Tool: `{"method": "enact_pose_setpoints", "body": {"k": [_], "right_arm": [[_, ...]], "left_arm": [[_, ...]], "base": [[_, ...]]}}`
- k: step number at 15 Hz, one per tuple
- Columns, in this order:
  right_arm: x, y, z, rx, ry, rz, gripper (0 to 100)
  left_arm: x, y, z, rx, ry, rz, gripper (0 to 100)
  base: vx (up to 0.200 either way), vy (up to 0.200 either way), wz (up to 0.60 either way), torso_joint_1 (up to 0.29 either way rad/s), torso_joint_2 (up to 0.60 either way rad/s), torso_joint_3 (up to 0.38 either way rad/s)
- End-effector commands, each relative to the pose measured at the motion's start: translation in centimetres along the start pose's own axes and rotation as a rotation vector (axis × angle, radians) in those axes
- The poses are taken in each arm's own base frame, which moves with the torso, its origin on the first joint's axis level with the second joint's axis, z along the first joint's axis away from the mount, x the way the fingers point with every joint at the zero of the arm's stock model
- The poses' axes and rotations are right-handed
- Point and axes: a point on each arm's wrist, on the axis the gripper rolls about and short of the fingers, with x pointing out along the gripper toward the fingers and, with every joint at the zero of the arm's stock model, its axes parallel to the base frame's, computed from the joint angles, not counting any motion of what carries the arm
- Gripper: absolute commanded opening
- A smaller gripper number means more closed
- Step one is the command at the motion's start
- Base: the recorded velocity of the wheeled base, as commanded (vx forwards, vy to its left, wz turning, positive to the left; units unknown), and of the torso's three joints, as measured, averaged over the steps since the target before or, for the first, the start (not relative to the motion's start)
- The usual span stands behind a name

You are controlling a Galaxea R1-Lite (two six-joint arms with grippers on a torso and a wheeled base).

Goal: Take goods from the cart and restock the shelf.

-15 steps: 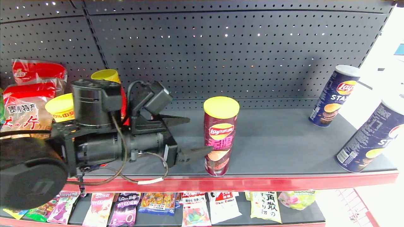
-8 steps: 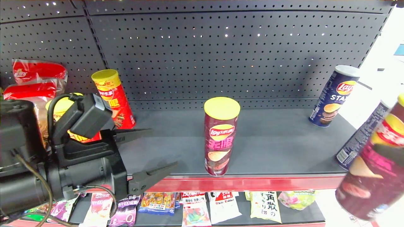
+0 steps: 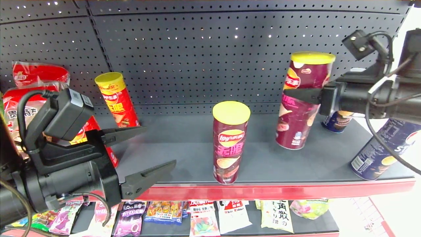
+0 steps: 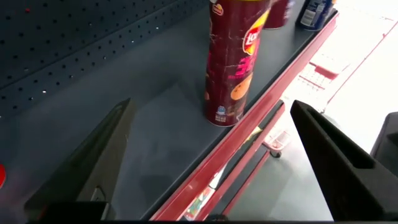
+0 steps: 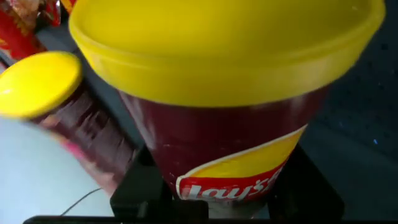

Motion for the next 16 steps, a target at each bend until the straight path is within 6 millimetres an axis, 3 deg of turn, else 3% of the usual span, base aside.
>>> {"method": "enact_pose_setpoints", "body": {"k": [1, 6, 11, 16], "right_arm": [[6.0, -0.8, -1.3, 0.002, 0.024, 0.032, 0], [11.5, 0.6, -2.4, 0.01, 0.004, 0.009, 0], [15.3, 1.2, -3.3, -0.007, -0.038, 0.025, 0], [16.4, 1.5, -4.2, -0.009, -0.051, 0.03, 0]], "left_arm": [[0.0, 0.0, 0.0, -0.002, -0.001, 0.008, 100], [0.0, 0.1, 0.0, -0.002, 0.002, 0.025, 100], [0.0, 0.1, 0.1, -0.001, 0.0, 0.035, 100], [0.0, 0.1, 0.0, -0.005, 0.006, 0.037, 100]], "base": [[0.0, 0.0, 0.0, 0.0, 0.0, 0.0], [0.0, 0.0, 0.0, 0.0, 0.0, 0.0], [0.0, 0.0, 0.0, 0.0, 0.0, 0.0], [0.0, 0.0, 0.0, 0.0, 0.0, 0.0]]}}
